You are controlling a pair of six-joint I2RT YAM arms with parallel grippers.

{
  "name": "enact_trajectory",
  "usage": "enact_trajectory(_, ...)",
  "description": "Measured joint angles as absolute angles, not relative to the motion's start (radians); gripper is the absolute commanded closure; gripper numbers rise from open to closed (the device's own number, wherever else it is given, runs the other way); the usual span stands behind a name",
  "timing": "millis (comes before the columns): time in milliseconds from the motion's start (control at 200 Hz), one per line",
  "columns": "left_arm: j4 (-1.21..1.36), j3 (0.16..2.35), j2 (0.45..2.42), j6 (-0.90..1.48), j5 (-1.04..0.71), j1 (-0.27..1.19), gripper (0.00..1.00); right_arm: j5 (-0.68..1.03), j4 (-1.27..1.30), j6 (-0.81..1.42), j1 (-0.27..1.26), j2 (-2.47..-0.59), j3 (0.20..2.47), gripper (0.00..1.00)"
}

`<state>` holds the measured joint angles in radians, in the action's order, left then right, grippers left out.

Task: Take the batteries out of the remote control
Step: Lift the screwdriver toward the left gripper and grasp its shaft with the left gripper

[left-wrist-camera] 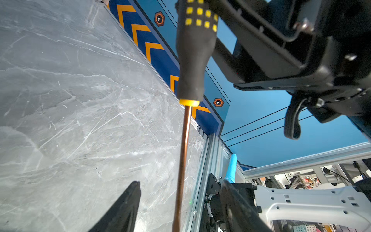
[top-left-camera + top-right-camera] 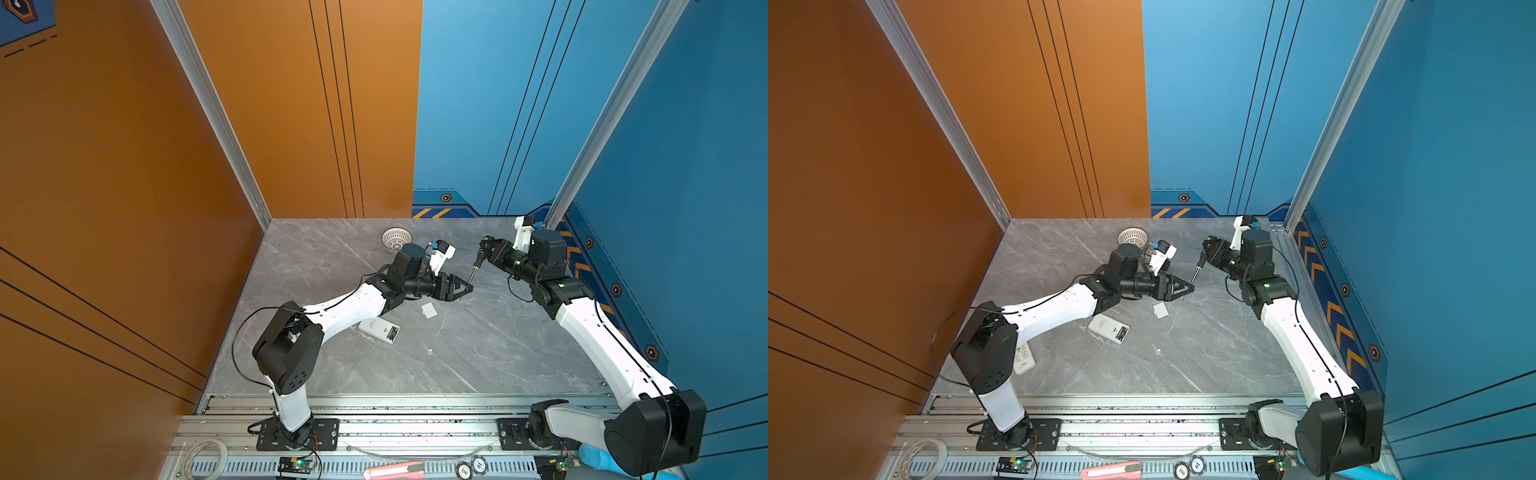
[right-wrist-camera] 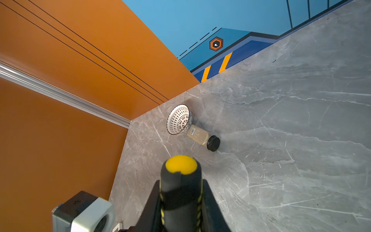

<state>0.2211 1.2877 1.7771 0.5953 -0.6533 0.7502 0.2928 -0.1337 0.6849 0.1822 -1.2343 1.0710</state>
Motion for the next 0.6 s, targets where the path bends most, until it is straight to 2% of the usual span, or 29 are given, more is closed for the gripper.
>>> enact_trajectory(175, 0.193, 1.291, 1.782, 0.570, -0.657, 0.754, 0.40, 0.258, -0.136, 0.685, 0.201, -1.234, 1.071, 1.00)
enact_trajectory(275, 0.149, 1.298, 1.784, 0.540, -0.651, 0.764, 0.48, 0.248, -0.138, 0.685, 0.213, -1.234, 1.071, 1.00)
enact_trajectory(330, 0.124, 1.304, 1.785, 0.518, -0.642, 0.769, 0.55, 0.238, -0.138, 0.685, 0.218, -1.234, 1.071, 1.00)
enact_trajectory(435, 0.090, 1.306, 1.785, 0.492, -0.613, 0.772, 0.78, 0.223, -0.139, 0.685, 0.225, -1.234, 1.071, 1.00)
enact_trajectory(566, 0.064, 1.306, 1.784, 0.453, -0.568, 0.765, 0.95, 0.204, -0.150, 0.685, 0.239, -1.224, 1.071, 1.00)
enact_trajectory(576, 0.061, 1.306, 1.783, 0.451, -0.565, 0.764, 0.96, 0.202, -0.150, 0.685, 0.239, -1.222, 1.071, 0.99)
enact_trajectory(601, 0.060, 1.306, 1.779, 0.424, -0.569, 0.764, 0.99, 0.200, -0.152, 0.686, 0.242, -1.220, 1.071, 0.88)
